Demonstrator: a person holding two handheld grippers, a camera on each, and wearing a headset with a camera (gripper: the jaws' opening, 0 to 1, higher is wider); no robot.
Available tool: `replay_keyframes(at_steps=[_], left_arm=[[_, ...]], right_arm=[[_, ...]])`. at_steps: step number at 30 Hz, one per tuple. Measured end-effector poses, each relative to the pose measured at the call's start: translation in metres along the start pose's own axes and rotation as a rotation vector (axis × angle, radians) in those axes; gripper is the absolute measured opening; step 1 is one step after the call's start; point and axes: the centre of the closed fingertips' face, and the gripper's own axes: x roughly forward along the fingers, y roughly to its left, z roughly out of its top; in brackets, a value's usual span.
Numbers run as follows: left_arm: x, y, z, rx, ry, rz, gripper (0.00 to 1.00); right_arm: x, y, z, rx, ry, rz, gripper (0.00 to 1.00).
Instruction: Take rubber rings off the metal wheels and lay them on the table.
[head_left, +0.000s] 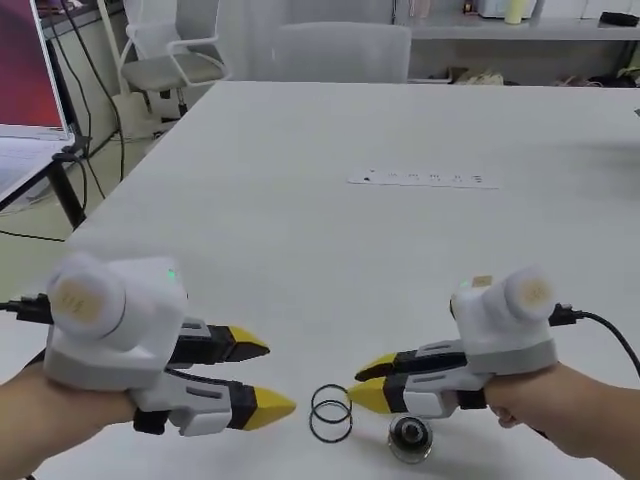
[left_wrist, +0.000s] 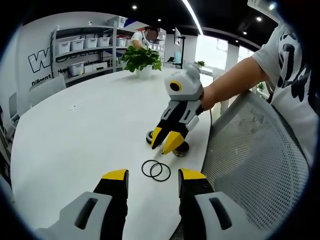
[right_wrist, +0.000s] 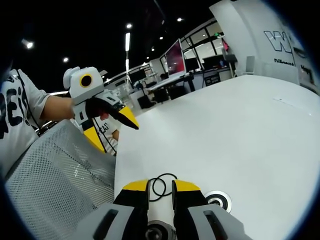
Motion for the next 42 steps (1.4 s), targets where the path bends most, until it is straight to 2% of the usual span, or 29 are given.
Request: replay_keyframes(at_steps=[9, 17, 33, 42], left_arm=[[0.008, 0.003, 0.005, 0.013, 0.004, -0.007, 0.37], [0.018, 0.004, 0.014, 0.022, 0.003, -0.021, 0.38], [0.041, 0.011, 0.024, 0.046, 0.02, -0.041, 0.38], [0.059, 0.01, 0.027, 0.06, 0.036, -0.058, 0.38]], right_arm=[[-0.015, -0.01, 0.008, 0.015, -0.049, -0.031, 0.16], [-0.033, -0.024, 0.01, 0.024, -0.077, -0.084, 0.2], [-0.062, -0.048, -0.002, -0.035, -0.062, -0.187, 0.3], [-0.072, -0.059, -0.011, -0.041, -0.039, -0.227, 0.3]])
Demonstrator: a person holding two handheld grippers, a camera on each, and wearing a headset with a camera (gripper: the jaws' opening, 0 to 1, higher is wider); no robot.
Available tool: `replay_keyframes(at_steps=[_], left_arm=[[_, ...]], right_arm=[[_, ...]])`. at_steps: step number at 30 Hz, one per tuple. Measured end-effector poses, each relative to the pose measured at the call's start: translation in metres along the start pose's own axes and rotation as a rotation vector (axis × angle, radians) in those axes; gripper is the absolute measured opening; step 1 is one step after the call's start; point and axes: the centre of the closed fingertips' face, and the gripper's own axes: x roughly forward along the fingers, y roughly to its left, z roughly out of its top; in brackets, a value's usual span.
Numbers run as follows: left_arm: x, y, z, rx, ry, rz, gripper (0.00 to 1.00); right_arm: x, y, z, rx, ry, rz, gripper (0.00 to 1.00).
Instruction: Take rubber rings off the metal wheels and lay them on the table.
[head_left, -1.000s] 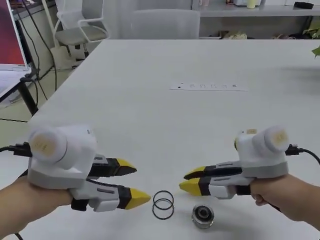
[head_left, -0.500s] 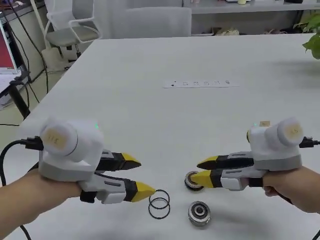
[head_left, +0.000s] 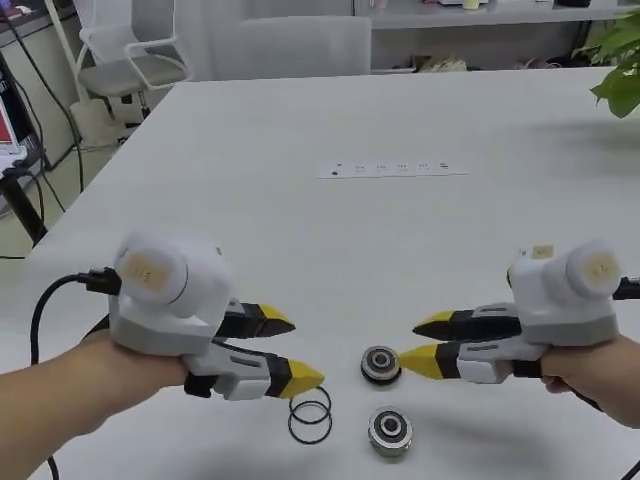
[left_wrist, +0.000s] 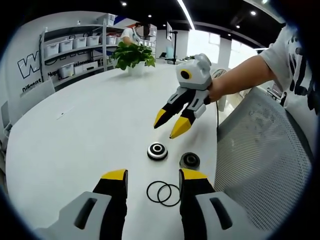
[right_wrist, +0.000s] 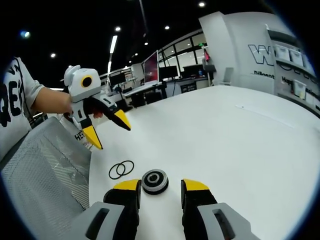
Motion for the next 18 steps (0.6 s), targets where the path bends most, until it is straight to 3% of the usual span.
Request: replay_keyframes(at_steps=[18], left_arm=[[0.03, -0.001, 0.005, 0.029, 0.026, -0.021, 0.37]], right_arm=[[0.012, 0.007, -0.018, -0.036, 0.059, 0.022, 0.26]])
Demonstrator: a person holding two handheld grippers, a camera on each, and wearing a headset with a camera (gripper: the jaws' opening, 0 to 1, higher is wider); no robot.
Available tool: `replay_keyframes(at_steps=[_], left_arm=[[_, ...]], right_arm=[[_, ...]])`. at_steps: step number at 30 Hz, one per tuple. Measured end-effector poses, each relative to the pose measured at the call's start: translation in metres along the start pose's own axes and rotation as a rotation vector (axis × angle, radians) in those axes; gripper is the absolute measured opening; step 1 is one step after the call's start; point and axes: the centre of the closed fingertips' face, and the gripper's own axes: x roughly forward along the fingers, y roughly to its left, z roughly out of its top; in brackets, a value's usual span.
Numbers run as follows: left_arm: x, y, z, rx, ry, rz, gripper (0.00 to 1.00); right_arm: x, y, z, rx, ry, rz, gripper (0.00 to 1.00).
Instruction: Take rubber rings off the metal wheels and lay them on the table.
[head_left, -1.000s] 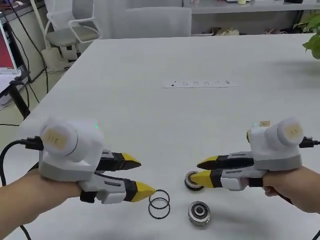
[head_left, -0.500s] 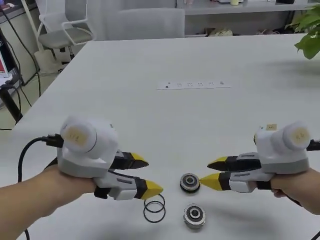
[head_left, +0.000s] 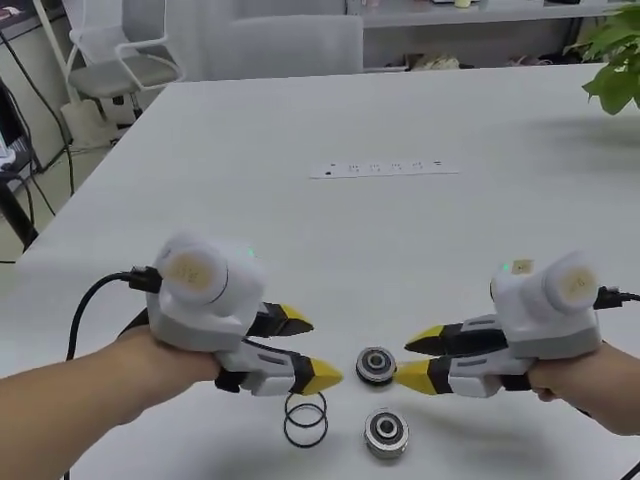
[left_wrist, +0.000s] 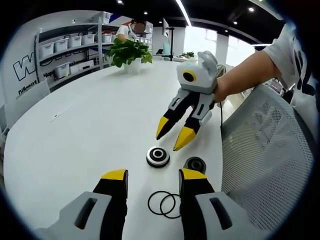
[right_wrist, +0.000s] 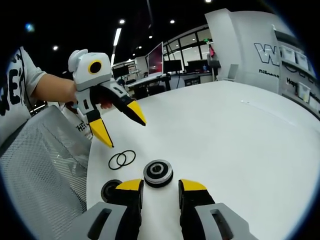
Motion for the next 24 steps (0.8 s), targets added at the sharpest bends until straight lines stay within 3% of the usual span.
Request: replay_keyframes(at_steps=[17, 24], left_arm=[[0.029, -0.006, -0.003, 0.014, 0.022, -0.031, 0.35], [0.04, -0.009, 0.001, 0.007, 0.016, -0.037, 0.32]], right_arm=[[0.007, 0.001, -0.009, -0.003, 0.02, 0.001, 0.2], [0.01, 0.001, -0.009, 0.0, 0.021, 0.003, 0.16]])
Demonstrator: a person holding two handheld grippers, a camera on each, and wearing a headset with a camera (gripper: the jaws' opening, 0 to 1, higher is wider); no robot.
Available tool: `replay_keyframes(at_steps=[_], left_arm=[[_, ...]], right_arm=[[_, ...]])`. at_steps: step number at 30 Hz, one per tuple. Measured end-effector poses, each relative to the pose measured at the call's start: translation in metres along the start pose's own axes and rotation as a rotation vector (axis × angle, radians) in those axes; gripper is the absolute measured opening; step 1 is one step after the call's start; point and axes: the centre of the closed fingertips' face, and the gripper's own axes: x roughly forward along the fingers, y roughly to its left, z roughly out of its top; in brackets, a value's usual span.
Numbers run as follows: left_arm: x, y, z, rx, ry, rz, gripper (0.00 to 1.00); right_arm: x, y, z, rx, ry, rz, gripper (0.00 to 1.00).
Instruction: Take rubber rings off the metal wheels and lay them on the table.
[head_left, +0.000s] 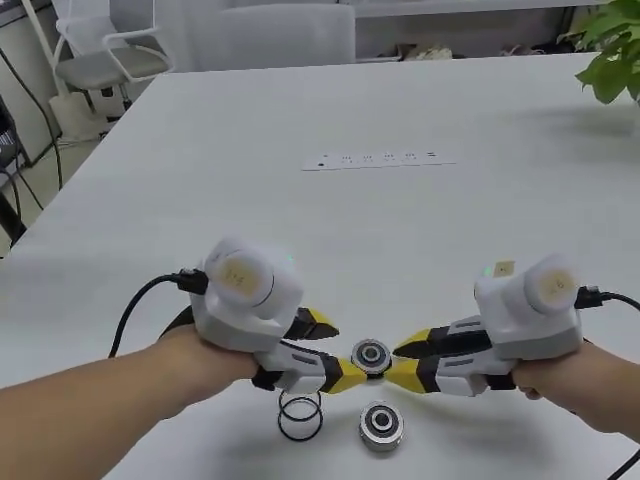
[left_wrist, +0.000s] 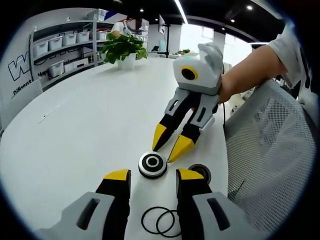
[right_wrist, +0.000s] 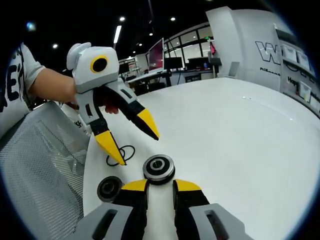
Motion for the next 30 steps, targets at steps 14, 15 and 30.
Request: replay_keyframes(at_steps=[14, 15, 30], left_arm=[[0.012, -0.003, 0.007, 0.004, -0.007, -0.003, 0.24], [0.013, -0.003, 0.007, 0.006, -0.006, -0.003, 0.23], [0.02, 0.0, 0.001, 0.045, 0.027, 0.001, 0.15]], right_arm=[[0.002, 0.001, -0.001, 0.008, -0.001, 0.006, 0.08], [0.002, 0.001, -0.001, 0.009, -0.001, 0.006, 0.08], [0.001, -0.002, -0.002, 0.025, -0.005, -0.006, 0.0]])
